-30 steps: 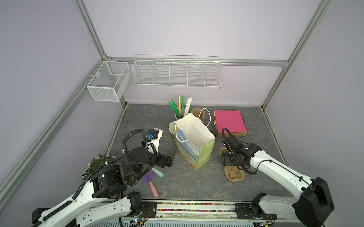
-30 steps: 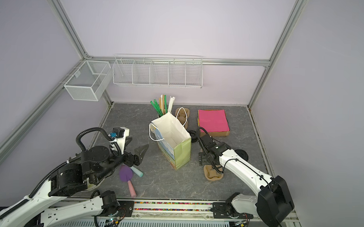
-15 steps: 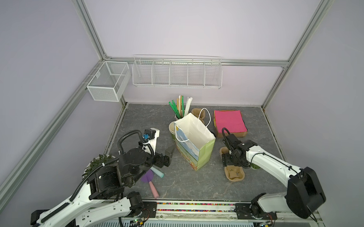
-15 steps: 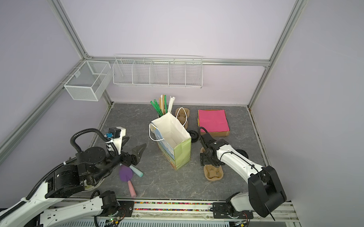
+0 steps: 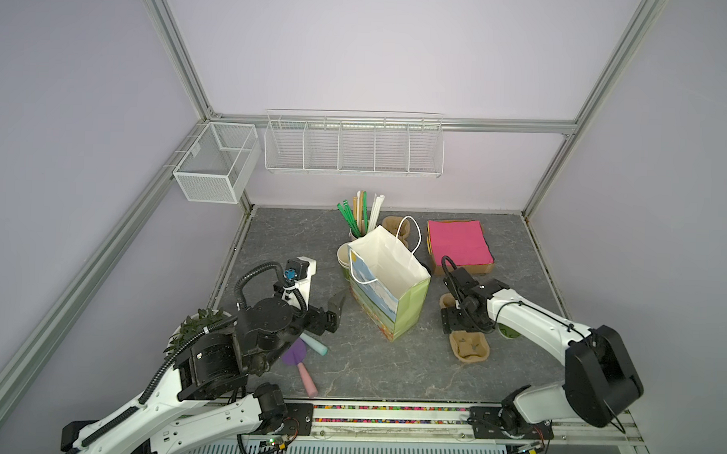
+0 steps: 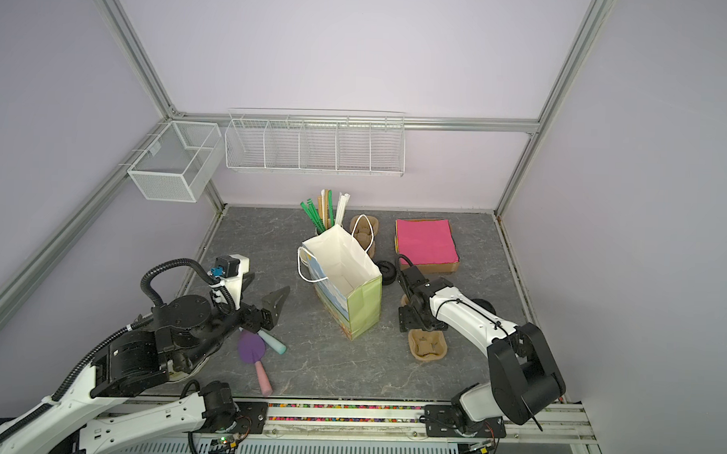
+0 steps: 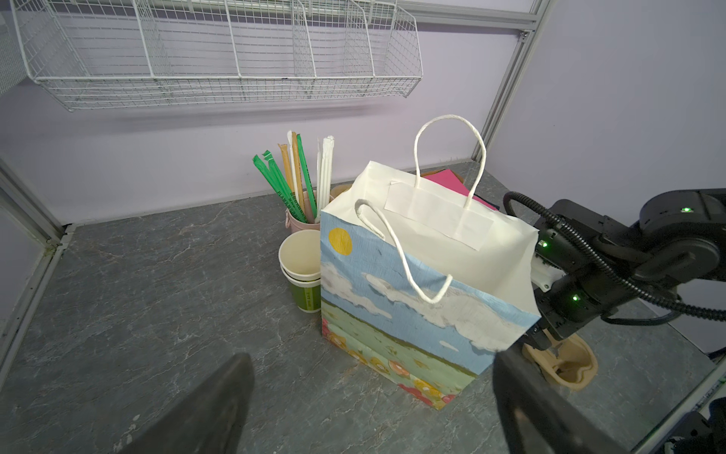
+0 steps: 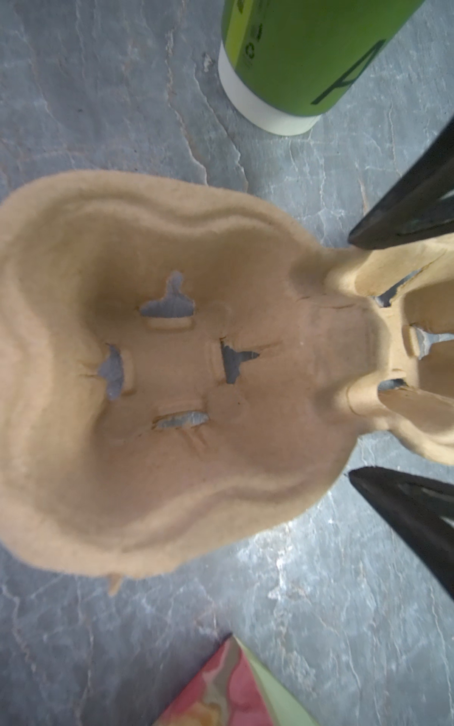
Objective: Pack the takeout coffee
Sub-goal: 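Close the right gripper on the carrier's middle rim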
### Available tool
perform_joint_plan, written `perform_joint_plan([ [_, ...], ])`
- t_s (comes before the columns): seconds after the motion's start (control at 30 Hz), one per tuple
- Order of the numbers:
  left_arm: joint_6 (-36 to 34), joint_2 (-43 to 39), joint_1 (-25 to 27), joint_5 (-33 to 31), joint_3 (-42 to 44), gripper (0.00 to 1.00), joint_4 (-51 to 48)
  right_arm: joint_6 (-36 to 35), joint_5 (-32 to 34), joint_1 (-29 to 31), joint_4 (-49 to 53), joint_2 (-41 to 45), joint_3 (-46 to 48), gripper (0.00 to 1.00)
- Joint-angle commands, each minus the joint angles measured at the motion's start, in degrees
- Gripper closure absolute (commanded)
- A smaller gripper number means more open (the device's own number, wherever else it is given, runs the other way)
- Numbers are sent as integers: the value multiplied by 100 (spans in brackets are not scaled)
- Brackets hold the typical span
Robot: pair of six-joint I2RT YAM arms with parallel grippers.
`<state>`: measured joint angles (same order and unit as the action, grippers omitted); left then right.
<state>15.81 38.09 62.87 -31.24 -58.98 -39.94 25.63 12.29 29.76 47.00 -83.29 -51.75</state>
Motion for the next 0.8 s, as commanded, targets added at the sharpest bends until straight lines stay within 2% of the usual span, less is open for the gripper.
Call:
perform_joint_plan([
  [0.0,-70,-40,-38,-111,71,5,-73,-66,122,-36,-76,-42,101,11],
  [0.4,-113,8,-38,-138,115,5,-68,-58,344,-86,-77,225,103,11],
  [0.77,-133,30,-47,-163,141,4,-72,-110,-60,-97,-475,31,412,11],
])
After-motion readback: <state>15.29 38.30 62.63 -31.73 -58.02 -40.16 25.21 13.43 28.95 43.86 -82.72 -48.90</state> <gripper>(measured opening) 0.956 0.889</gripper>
